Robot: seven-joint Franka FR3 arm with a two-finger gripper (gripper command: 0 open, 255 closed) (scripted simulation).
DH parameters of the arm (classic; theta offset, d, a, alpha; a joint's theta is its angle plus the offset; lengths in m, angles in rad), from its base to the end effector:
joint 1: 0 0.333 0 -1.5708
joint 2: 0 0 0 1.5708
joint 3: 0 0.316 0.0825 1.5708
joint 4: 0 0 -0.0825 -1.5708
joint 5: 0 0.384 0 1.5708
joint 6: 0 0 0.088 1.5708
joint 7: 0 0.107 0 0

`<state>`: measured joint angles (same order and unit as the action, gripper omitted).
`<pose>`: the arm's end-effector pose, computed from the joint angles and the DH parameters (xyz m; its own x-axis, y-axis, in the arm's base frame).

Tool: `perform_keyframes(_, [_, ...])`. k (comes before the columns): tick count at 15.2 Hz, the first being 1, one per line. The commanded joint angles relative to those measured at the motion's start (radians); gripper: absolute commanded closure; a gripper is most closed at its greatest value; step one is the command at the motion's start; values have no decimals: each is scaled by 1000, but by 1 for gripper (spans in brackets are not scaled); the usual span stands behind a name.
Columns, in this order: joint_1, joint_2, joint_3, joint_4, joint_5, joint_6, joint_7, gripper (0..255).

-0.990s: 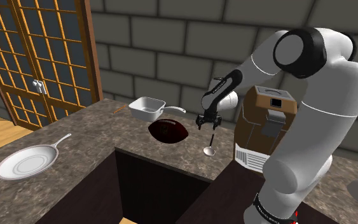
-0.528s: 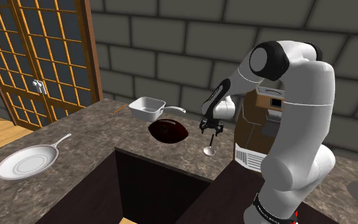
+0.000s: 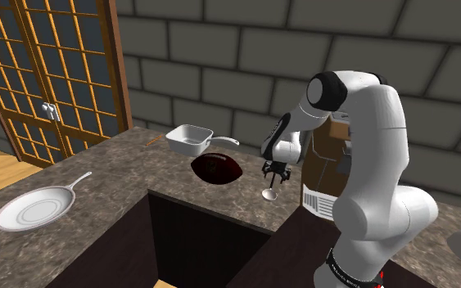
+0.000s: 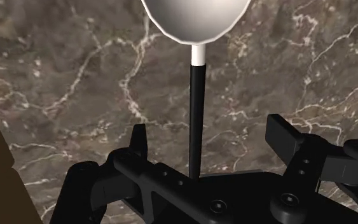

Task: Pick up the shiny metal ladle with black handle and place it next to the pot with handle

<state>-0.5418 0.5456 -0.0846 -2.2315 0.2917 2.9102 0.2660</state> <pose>0.4326 -0.3371 0.1375 0.3952 -0.9119 0.1111 -0.9093 -0.4055 -0.0933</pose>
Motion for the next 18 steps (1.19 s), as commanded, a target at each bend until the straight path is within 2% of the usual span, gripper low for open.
perform_keyframes(1, [-15, 36, 12, 19, 12, 18, -4, 0])
perform_keyframes(6, [-34, 119, 36, 65, 23, 58, -16, 0])
perform_keyframes(14, [-34, 119, 36, 65, 23, 58, -15, 0])
perform_keyframes(15, [-34, 119, 36, 65, 23, 58, -15, 255])
perform_keyframes(18, [-33, 119, 35, 66, 22, 57, -15, 255])
